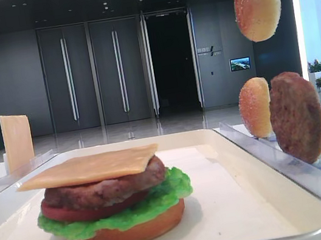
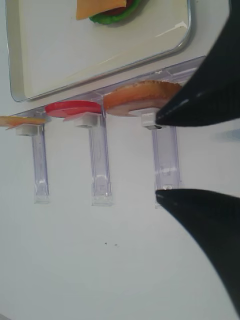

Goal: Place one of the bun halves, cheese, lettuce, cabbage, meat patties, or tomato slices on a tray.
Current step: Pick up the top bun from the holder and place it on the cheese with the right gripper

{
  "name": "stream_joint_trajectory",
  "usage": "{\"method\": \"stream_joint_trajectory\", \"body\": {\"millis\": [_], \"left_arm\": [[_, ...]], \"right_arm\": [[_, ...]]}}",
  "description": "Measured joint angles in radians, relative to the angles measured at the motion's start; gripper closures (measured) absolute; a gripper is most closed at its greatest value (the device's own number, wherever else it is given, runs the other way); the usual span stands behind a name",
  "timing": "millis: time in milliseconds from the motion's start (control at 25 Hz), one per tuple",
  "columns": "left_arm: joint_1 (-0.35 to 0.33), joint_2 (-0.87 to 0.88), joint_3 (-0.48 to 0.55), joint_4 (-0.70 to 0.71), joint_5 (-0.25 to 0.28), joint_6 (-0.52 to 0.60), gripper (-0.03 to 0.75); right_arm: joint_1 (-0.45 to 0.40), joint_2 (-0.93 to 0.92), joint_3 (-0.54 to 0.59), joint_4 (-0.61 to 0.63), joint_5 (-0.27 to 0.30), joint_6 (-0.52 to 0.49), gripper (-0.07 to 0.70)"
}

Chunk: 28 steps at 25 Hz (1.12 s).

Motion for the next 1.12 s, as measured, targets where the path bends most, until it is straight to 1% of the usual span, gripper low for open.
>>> {"method": "stream_joint_trajectory", "body": {"millis": [200,320,440,560,760,920,1120], "left_arm": [[0.0,0.0,0.0,0.0,0.0,0.0,0.398],[0.0,0.0,0.0,0.0,0.0,0.0,0.398],[0.0,0.0,0.0,0.0,0.0,0.0,0.398],[0.0,0.0,0.0,0.0,0.0,0.0,0.398],[0.0,0.0,0.0,0.0,0.0,0.0,0.398],[0.0,0.0,0.0,0.0,0.0,0.0,0.398],[0.0,0.0,0.0,0.0,0.0,0.0,0.398]], "right_arm": [[0.0,-0.001,0.001,-0.001,0.006,0.029,0.412],[0.006,-0.025,0.02,-0.001,0.006,0.048,0.412],[0.015,-0.094,0.063,0.0,0.006,0.061,0.412],[0.038,-0.195,0.155,0.0,0.006,0.084,0.412],[0.124,-0.379,0.335,-0.001,0.007,0.15,0.412],[0.22,-0.513,0.459,-0.004,0.008,0.226,0.412],[0.344,-0.626,0.583,-0.048,0.01,0.331,0.412]]}}
